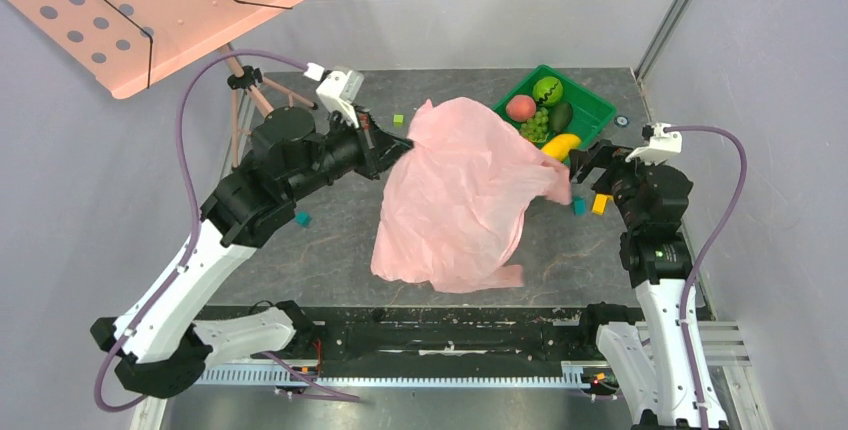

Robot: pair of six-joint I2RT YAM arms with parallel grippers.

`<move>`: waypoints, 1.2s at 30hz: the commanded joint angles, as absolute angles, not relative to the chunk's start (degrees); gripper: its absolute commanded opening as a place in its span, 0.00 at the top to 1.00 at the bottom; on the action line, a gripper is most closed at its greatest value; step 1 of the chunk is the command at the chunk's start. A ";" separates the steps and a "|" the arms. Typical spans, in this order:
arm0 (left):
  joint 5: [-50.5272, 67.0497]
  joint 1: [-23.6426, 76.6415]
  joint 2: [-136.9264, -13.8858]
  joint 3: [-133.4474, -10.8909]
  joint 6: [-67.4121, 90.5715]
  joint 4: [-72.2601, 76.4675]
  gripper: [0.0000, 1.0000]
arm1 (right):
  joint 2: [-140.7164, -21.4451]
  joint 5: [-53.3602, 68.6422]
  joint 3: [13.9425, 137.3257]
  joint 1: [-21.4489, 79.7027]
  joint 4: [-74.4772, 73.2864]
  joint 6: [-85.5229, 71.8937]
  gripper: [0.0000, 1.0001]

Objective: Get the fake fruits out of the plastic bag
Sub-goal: Adjust the plastic bag at the center of the board, then reset both arms

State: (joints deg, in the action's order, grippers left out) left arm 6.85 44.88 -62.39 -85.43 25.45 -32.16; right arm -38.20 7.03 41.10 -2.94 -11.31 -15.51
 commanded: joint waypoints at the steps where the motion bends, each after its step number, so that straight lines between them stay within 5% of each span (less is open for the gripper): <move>1: -4.43 39.43 -62.12 -76.82 22.07 -32.93 0.98 | -37.14 6.09 40.87 -2.81 -9.92 -15.06 0.03; 7: -4.80 29.11 -64.62 -65.33 25.35 -24.54 0.98 | -36.84 6.27 40.61 -2.81 -10.70 -14.45 0.02; 11: -8.20 28.31 -68.62 -63.47 25.43 -23.26 0.85 | -36.43 6.23 40.44 -2.81 -11.65 -13.64 0.02; 18: -9.03 26.73 -67.19 -61.62 26.82 -22.51 0.03 | -35.02 5.30 39.85 -2.81 -13.69 -12.03 0.02; 36: -13.52 26.72 -52.98 -50.84 24.98 -35.34 0.00 | -25.96 1.80 28.48 -2.81 -14.83 -11.60 0.02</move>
State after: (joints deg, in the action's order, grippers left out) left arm -10.63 26.85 -57.17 -53.80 26.55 -33.61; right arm -25.54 3.88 29.76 -2.94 -15.16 -12.14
